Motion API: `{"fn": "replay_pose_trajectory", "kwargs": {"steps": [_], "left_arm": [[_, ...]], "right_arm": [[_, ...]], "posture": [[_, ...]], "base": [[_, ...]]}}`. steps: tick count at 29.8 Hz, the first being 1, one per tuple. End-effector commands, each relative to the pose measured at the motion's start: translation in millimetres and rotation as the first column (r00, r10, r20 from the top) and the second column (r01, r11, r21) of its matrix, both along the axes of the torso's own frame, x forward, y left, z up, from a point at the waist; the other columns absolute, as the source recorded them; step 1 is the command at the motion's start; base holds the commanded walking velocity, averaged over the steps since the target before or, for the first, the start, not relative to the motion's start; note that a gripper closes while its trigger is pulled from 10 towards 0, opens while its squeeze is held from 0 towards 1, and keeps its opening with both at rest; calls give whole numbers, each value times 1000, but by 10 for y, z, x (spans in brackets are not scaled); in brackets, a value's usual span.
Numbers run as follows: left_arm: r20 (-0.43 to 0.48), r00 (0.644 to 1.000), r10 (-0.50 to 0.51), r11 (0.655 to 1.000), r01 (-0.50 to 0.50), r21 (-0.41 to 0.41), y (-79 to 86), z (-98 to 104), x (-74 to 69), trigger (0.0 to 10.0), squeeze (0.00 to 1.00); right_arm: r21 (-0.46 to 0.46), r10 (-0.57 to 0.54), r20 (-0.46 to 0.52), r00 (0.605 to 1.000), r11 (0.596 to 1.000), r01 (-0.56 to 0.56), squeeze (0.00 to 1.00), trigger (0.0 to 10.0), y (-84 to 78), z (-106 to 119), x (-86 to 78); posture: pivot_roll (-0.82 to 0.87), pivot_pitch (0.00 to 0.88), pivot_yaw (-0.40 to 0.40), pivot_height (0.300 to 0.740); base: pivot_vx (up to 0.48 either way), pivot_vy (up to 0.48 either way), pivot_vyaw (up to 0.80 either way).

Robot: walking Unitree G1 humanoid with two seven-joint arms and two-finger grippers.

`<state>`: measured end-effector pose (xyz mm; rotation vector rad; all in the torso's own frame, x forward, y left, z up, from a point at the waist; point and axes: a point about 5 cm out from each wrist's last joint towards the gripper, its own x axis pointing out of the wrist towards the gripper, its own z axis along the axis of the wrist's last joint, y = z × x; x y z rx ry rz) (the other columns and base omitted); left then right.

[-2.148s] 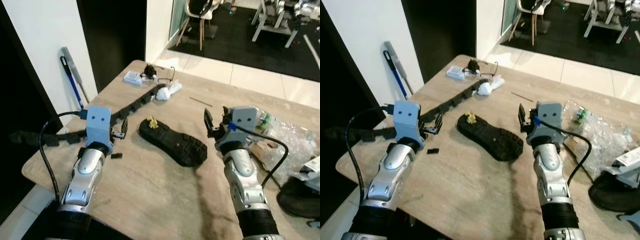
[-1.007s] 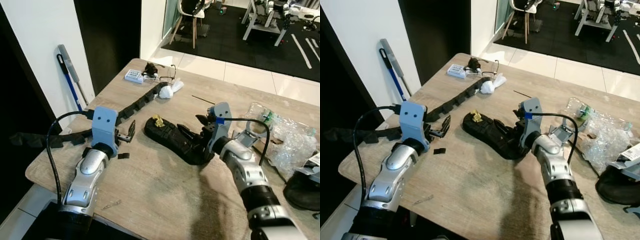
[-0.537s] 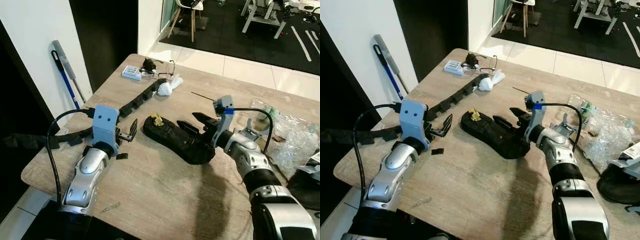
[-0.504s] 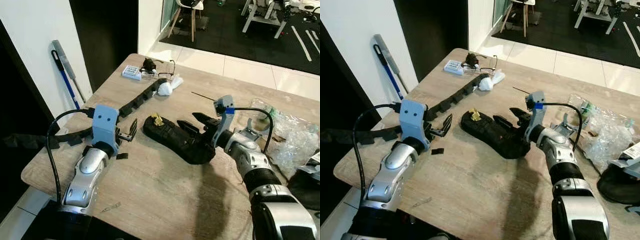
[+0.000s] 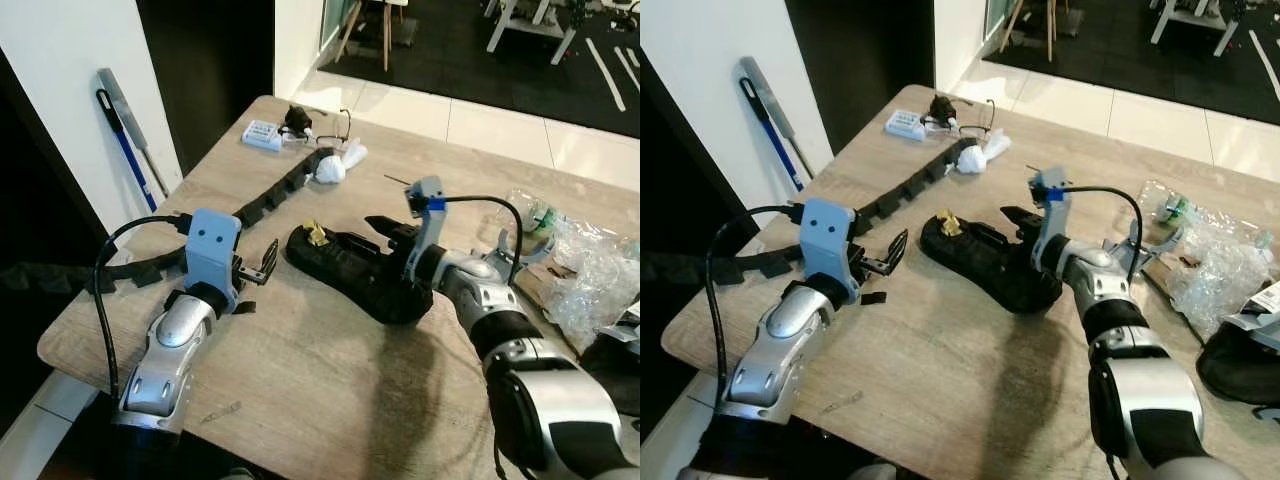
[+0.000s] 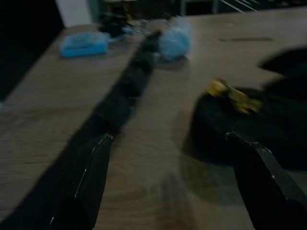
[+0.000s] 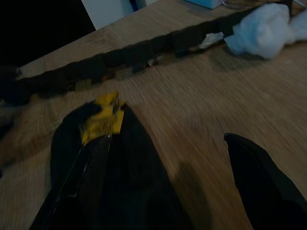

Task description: Picking trash to rubbish bin

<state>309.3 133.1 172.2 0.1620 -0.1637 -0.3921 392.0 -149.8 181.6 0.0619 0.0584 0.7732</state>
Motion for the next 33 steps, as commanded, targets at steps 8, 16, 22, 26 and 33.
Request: {"fn": "replay_pose_trajectory", "kwargs": {"steps": [8,16,22,26,33], "left_arm": [[12,984,-176,982,175,71,-74,17,-201,10000,0],[21,920,-390,913,384,135,-287,84,-405,10000,0],[8,905,-425,892,417,178,-306,67,-455,10000,0],[2,902,-431,886,423,192,-289,70,-468,10000,0],[-7,902,-432,883,424,202,-254,72,-459,10000,0]], "right_arm": [[-64,53,-24,998,996,-55,698,10000,131,38,32],[-229,153,-66,986,960,-164,35,10000,223,56,31],[-347,203,-113,973,909,-230,0,10000,239,17,12],[-401,221,-129,967,880,-254,0,10000,239,8,7],[-383,273,-127,954,873,-301,0,10000,174,215,31]], "posture": [[56,261,-40,740],[61,268,-49,740],[61,266,-51,740],[63,265,-51,740],[65,264,-51,740]], "base": [[0,0,0],[0,0,0],[0,0,0],[0,0,0],[0,0,0]]}}
